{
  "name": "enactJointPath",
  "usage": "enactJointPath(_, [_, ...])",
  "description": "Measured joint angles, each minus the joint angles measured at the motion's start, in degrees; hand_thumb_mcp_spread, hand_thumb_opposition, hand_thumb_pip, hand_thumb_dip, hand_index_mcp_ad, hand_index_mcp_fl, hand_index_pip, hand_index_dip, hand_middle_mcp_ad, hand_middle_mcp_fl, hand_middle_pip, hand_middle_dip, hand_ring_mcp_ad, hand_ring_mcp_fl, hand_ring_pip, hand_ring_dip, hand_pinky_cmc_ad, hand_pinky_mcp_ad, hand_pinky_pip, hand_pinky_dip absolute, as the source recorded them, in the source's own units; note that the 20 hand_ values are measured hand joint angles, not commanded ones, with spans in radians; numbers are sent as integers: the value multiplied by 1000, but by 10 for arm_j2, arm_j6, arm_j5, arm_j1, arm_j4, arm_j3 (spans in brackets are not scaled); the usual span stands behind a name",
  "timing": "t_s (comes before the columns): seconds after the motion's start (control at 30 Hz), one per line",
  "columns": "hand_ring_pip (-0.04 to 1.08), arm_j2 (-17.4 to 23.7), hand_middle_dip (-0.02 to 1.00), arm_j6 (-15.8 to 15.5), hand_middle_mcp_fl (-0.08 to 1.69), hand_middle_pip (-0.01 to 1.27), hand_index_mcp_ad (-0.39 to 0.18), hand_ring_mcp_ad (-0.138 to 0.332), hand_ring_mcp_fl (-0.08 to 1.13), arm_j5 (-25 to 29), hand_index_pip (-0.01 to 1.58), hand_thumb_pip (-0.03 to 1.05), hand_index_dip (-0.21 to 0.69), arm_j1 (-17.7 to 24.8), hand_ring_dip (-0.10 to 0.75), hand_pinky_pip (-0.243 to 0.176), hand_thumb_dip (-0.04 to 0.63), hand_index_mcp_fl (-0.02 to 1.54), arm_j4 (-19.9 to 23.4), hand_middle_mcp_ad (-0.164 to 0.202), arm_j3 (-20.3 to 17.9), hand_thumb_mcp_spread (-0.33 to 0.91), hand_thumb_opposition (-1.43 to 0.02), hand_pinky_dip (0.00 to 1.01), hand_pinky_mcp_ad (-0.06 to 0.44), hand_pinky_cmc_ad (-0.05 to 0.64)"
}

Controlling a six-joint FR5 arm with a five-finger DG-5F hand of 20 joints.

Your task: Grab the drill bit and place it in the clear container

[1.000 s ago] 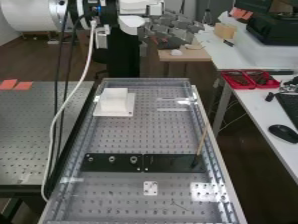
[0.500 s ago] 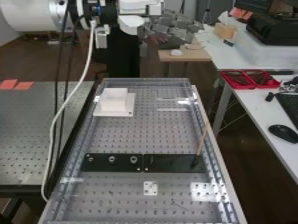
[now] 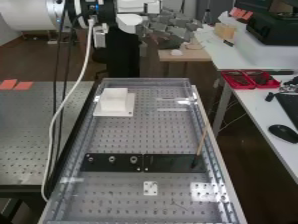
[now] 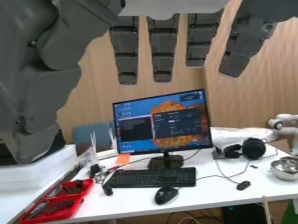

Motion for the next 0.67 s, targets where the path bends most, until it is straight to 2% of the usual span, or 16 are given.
enactJointPath(0.53, [120,4,202,0,218,124,-73,161,14,-1,87,356,244,-4,101,-75,93,290,-2,89,-2,307,-730,278,297,375])
enactJointPath(0.67, [117,4,204,0,218,124,-66,175,14,1,87,354,244,-4,101,-75,93,286,0,89,-3,311,-730,274,297,375])
